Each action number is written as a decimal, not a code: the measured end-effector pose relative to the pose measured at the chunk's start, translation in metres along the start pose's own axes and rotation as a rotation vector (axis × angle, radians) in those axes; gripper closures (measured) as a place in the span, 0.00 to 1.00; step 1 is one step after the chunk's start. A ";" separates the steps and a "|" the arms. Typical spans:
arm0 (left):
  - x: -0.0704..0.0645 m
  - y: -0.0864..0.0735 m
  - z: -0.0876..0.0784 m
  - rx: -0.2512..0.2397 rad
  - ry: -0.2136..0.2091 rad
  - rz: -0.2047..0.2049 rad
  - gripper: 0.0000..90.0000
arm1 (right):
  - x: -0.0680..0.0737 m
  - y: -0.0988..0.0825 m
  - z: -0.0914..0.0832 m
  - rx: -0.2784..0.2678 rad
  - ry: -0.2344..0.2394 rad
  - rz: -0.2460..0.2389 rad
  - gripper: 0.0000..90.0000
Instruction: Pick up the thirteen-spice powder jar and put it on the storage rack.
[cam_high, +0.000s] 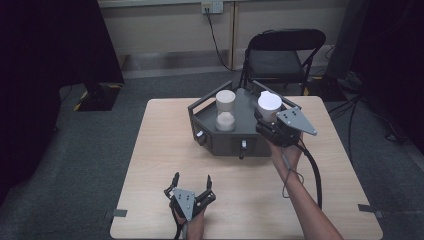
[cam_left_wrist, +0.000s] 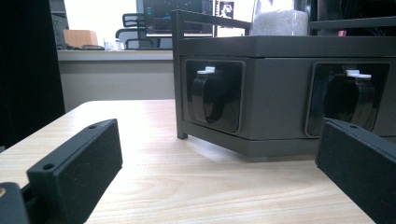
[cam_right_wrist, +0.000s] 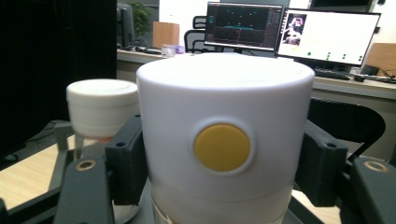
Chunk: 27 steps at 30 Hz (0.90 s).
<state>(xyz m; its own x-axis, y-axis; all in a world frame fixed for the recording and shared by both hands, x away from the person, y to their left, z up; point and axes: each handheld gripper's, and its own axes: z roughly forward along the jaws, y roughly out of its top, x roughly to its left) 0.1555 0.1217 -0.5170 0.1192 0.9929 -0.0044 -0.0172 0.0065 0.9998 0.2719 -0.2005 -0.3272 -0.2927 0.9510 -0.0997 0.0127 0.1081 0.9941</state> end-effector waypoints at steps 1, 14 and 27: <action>0.000 0.000 0.000 0.000 0.000 -0.001 0.00 | 0.000 0.002 0.003 0.004 -0.001 0.004 0.33; 0.000 0.000 0.000 0.000 -0.001 0.000 0.00 | 0.006 0.003 0.039 0.059 -0.054 0.031 0.33; 0.001 0.000 0.000 0.000 -0.006 0.000 0.00 | 0.015 -0.016 0.063 0.087 -0.091 0.068 0.33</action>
<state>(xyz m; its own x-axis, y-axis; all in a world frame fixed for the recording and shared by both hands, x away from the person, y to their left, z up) 0.1555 0.1227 -0.5171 0.1256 0.9921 -0.0045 -0.0173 0.0067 0.9998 0.3279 -0.1700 -0.3476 -0.2007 0.9789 -0.0394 0.1140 0.0633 0.9915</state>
